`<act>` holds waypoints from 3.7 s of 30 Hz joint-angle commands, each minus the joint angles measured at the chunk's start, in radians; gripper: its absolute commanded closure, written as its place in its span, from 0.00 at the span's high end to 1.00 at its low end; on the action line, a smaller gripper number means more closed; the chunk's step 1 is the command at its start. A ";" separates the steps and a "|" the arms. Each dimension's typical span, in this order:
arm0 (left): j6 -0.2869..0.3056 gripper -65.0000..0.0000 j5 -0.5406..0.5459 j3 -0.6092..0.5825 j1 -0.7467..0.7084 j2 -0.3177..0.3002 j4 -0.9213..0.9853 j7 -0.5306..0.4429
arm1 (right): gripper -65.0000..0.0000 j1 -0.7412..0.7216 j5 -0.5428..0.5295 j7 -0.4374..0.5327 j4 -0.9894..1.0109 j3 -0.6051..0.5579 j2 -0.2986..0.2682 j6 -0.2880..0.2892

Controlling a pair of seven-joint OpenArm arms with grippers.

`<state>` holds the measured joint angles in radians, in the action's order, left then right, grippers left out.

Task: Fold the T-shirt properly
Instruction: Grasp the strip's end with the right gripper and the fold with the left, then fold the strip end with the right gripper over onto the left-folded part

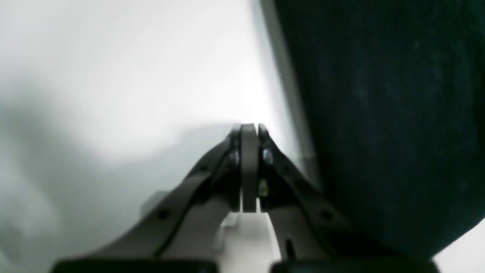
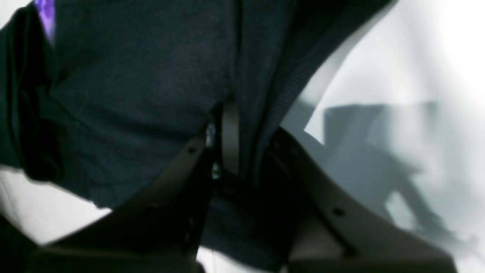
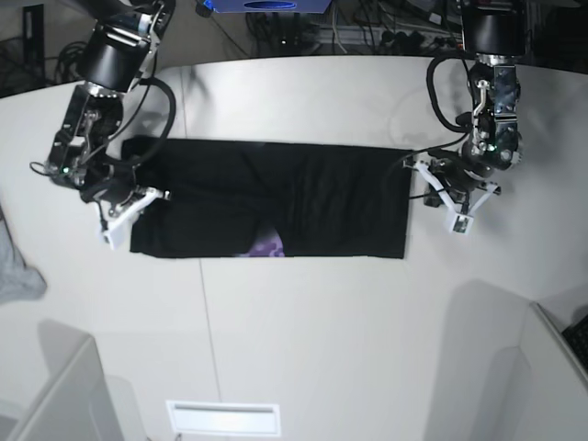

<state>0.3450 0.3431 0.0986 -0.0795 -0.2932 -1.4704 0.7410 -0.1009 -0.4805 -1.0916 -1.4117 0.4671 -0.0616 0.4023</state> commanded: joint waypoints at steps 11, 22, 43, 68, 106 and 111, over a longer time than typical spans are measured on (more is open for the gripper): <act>0.010 0.00 -0.019 -0.244 0.137 0.050 0.009 0.055 | 0.00 -0.016 -0.024 0.020 -0.228 -0.178 -0.027 -0.121; 0.010 0.00 -0.020 -0.293 0.188 0.044 0.033 0.055 | 0.00 0.036 -0.024 0.020 -0.367 -0.210 0.039 -0.156; 0.010 0.00 -0.020 -0.300 0.194 0.044 0.049 0.055 | 0.00 0.057 -0.024 0.029 -0.409 -0.410 0.153 -0.234; 0.010 0.00 -0.020 -0.291 0.159 0.039 0.047 0.056 | 0.00 0.057 -0.022 0.216 -0.288 -0.638 0.167 -0.340; 0.125 0.00 -0.009 0.186 -0.098 -0.019 -0.171 0.131 | 0.00 0.007 -0.027 0.357 -0.128 -0.750 0.181 -0.414; 0.125 0.00 -0.009 0.186 -0.099 -0.019 -0.171 0.131 | 0.27 0.011 -0.028 0.357 -0.114 -0.750 0.182 -0.414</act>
<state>0.4648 0.3252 0.2798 -0.1864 -0.3019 -1.6241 0.8845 -0.0708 -0.4938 -0.7513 -1.5105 -0.2798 0.1112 -0.0185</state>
